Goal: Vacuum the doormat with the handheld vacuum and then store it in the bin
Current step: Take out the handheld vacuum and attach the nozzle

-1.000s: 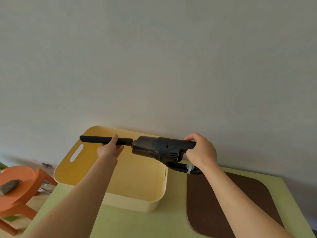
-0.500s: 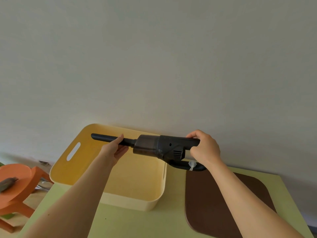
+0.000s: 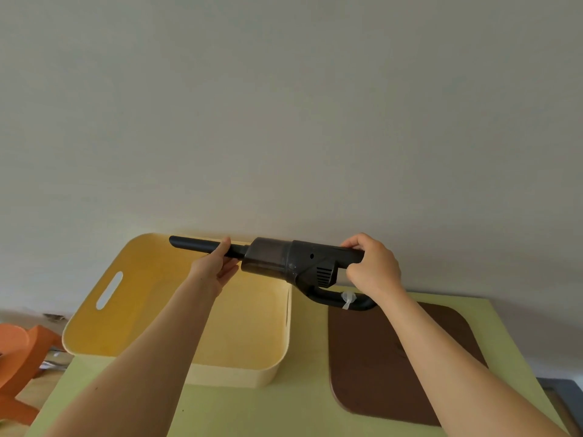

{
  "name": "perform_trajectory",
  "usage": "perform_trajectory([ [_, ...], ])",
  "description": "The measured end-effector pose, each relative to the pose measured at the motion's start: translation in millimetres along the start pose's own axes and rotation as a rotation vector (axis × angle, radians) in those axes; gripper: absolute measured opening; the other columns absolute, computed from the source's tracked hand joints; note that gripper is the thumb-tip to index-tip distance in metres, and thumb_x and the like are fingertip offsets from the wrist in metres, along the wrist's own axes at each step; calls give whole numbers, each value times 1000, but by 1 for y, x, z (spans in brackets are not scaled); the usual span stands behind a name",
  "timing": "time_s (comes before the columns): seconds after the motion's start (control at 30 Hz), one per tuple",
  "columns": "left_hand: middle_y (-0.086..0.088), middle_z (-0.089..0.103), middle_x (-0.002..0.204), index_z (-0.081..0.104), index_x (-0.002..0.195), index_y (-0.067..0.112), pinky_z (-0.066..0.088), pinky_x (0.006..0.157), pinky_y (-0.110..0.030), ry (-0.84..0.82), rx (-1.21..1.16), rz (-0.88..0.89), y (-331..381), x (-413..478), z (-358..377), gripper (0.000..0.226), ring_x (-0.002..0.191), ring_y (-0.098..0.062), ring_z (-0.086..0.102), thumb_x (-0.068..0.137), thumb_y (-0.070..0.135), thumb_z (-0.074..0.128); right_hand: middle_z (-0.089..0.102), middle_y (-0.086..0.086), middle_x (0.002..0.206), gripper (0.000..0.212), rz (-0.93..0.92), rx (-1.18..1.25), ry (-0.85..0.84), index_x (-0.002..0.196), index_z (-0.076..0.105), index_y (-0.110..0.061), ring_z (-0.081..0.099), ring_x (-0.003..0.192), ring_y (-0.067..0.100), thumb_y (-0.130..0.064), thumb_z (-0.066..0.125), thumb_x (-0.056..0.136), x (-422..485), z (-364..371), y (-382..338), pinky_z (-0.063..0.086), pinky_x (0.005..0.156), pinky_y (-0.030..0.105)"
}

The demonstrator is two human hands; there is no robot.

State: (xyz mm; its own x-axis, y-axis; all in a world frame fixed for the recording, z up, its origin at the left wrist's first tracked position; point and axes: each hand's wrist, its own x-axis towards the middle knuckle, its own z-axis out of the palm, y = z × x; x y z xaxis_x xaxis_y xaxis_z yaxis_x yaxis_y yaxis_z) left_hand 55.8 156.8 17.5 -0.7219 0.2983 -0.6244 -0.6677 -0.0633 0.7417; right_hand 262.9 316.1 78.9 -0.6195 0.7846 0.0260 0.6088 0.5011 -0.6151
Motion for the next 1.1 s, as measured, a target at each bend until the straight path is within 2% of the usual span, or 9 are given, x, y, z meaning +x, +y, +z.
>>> perform_trajectory([
  [0.1,-10,65,93,56,110,4,56,78,-30,-44,-45,26,-3,-7,12,46,84,-19,65,82,38,67,60,-16,93,49,20,23,13,94,56,-35,55,84,13,4,50,66,-2,-1,4,39,59,23],
  [0.23,-10,58,116,46,115,10,47,99,-46,-248,-137,-30,-14,-26,25,53,111,-28,56,80,45,66,62,-14,95,48,29,54,-13,96,58,-35,57,86,13,3,54,65,-3,-2,4,46,65,26],
  [0.43,-16,61,114,50,103,10,54,88,-44,-247,-61,-62,-26,-32,23,45,104,-31,62,74,32,76,63,-8,96,41,4,21,-106,97,59,-29,58,87,16,-1,56,67,-6,-3,2,51,71,30],
  [0.53,-16,62,111,48,111,11,57,84,-43,-149,-65,-74,-23,-30,25,55,100,-31,64,72,37,77,56,-6,102,33,-301,-298,97,103,57,-22,50,96,16,-9,58,72,-13,2,1,47,73,29],
  [0.6,-16,62,108,48,113,11,57,81,-41,-164,-131,-100,-16,-36,26,56,97,-31,63,73,39,75,54,-3,90,18,-582,-422,255,90,57,-17,49,84,16,-15,59,73,-24,5,-4,45,64,26],
  [0.67,-15,61,106,49,113,11,57,80,-39,-177,-157,-101,-7,-38,30,56,96,-30,63,73,40,75,54,-4,77,6,-656,-402,180,80,54,-17,49,70,15,-22,56,76,-30,11,-10,45,56,27],
  [0.73,-13,61,111,49,116,11,57,79,-38,-165,-110,-68,-5,-36,33,60,100,-29,62,71,41,77,59,-5,82,13,-486,-343,-31,85,55,-19,54,74,17,-31,53,81,-33,23,-8,48,63,31],
  [0.9,-11,59,117,49,116,9,54,83,-40,-70,-80,-89,-37,-34,18,56,106,-28,58,74,36,76,51,-1,135,47,7,-122,-432,135,45,-26,51,119,19,-30,51,88,-44,62,32,45,95,34],
  [1.1,-7,61,112,49,118,12,56,78,-36,-36,-37,-31,-56,-27,18,58,106,-25,59,73,37,77,46,2,142,52,166,-32,-454,138,41,-29,47,124,23,-14,46,88,-31,76,64,44,96,35],
])
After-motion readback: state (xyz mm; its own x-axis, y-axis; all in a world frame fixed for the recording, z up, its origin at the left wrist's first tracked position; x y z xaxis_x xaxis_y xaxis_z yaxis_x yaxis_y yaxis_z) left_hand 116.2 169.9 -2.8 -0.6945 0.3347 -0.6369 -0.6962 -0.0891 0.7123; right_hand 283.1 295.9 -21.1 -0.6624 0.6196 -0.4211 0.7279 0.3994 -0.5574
